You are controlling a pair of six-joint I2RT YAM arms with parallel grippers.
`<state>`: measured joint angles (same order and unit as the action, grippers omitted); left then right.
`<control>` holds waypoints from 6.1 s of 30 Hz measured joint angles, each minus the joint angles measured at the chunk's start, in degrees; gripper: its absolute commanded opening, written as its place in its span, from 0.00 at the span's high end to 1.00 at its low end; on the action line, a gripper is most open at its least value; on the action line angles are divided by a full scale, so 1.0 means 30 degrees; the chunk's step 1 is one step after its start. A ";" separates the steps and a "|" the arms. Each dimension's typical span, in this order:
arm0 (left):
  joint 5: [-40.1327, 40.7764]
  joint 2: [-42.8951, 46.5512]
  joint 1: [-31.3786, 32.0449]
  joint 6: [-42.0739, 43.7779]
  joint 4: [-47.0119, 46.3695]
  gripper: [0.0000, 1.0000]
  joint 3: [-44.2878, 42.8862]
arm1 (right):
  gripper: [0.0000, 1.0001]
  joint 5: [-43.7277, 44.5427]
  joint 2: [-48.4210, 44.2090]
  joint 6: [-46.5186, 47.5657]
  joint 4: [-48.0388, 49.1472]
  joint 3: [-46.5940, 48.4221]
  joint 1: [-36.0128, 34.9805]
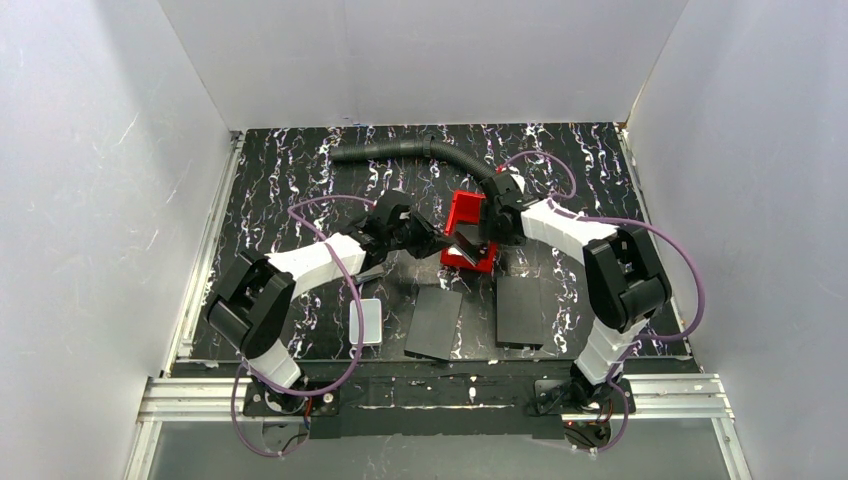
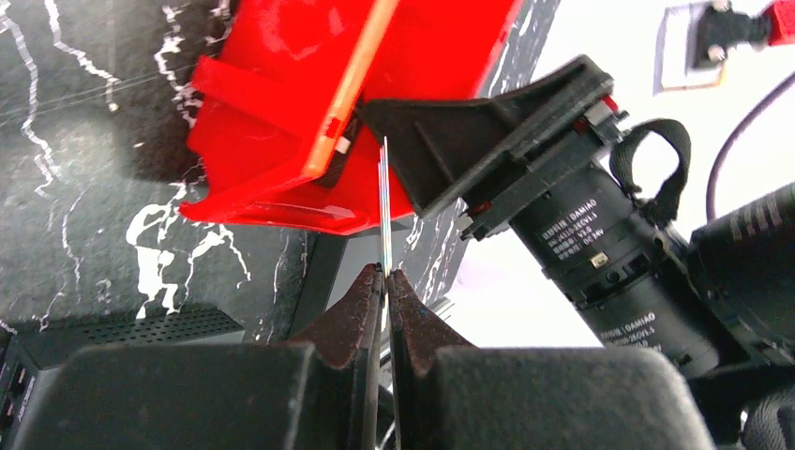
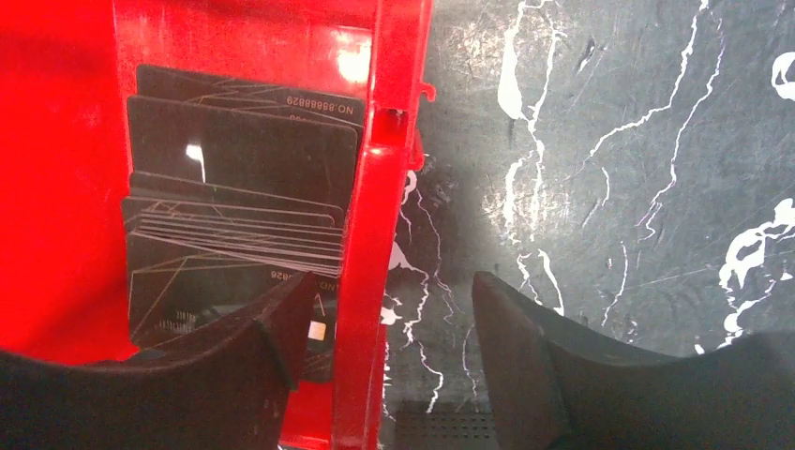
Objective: Put the credit cards into the card holder
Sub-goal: Pick up the credit card from the storage box.
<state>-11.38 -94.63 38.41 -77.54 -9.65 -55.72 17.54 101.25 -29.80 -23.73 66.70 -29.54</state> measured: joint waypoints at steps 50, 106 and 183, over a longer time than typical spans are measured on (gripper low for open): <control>-0.0838 -0.6666 -0.0678 -0.1144 1.6517 1.00 -1.3952 | 0.43 -1.1154 -1.1584 1.6181 0.8539 -0.8276 -0.0576; -0.0896 -0.7541 -0.0488 -0.2171 1.8345 1.00 -1.5613 | 0.55 -0.8043 -1.0899 1.1999 0.6492 -0.7249 -0.0510; -0.9245 -0.1785 -0.2973 0.0831 -0.9945 0.53 -0.1537 | 0.99 -1.7209 -0.8123 -1.1417 1.9475 -0.9318 0.5435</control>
<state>-39.11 -99.98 29.50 -75.05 -39.48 -60.34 -34.09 76.88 -64.05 34.70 38.74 -13.23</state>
